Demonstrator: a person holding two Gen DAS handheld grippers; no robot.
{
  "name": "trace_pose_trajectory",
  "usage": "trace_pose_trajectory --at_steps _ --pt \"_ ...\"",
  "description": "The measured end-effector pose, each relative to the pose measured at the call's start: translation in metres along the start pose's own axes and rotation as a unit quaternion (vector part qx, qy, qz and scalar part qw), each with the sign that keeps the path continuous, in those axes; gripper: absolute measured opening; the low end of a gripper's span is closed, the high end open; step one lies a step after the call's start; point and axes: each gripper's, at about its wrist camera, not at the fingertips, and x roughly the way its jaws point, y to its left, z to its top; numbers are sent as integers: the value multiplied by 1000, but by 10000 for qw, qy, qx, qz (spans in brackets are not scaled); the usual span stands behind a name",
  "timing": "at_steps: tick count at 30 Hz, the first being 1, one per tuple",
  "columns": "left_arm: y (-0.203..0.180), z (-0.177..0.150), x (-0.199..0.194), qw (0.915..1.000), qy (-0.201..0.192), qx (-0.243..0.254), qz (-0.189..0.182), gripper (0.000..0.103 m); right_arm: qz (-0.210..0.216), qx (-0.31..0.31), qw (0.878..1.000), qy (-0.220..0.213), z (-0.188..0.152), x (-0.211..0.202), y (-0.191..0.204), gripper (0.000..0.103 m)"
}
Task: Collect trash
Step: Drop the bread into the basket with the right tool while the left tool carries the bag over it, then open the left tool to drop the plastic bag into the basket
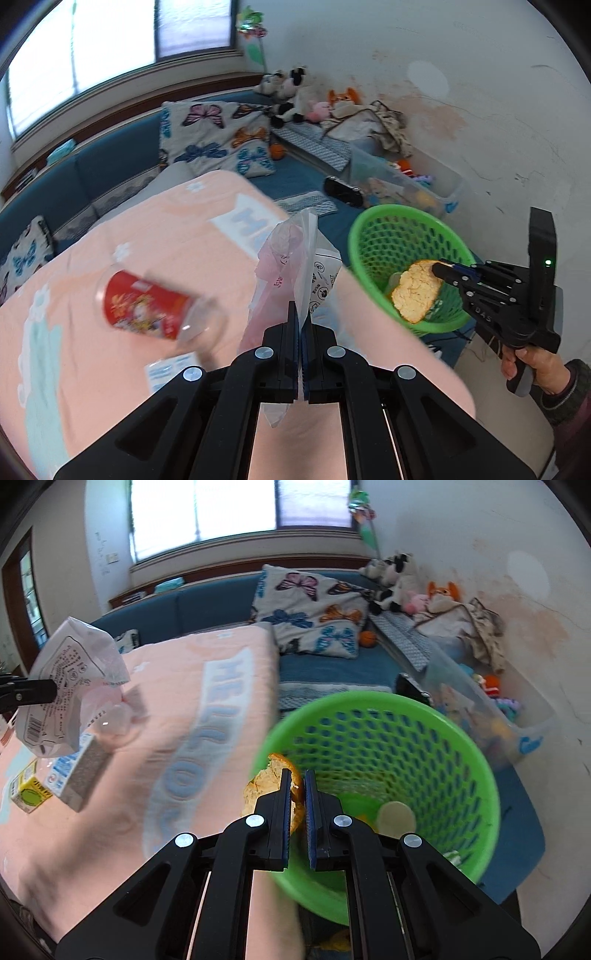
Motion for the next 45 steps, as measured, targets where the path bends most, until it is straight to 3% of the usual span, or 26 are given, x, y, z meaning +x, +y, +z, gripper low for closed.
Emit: trace_pose_trajectory --at_steps 9,17,19,21,27,36,42,44,45 --pt "-39 20 25 9994 110 174 -262 1 -353 311 9988 147 -13 3 -54 8" --pt "-71 34 50 9983 242 292 -452 1 -337 583 9972 325 -26 14 -83 14" --pt "-79 37 57 9978 285 303 -518 1 -330 587 9972 338 -29 15 -85 19" --pt "-87 39 63 9974 312 352 -553 1 -328 594 9972 307 -30 13 -87 36" --pt "-106 47 81 9958 362 312 -778 1 -350 571 9976 157 -28 4 -90 49" --pt "-128 54 113 9927 464 121 -1111 2 -469 616 9970 12 -31 -8 -104 54" --pt "-137 55 126 9925 545 100 -1093 4 -504 711 9962 -29 -35 -12 -113 54" --pt "-137 54 127 9922 575 101 -1097 10 -499 747 9960 -28 -38 -13 -116 54" --pt "-138 53 127 9926 586 118 -1055 22 -498 758 9959 -21 -38 -13 -117 54"
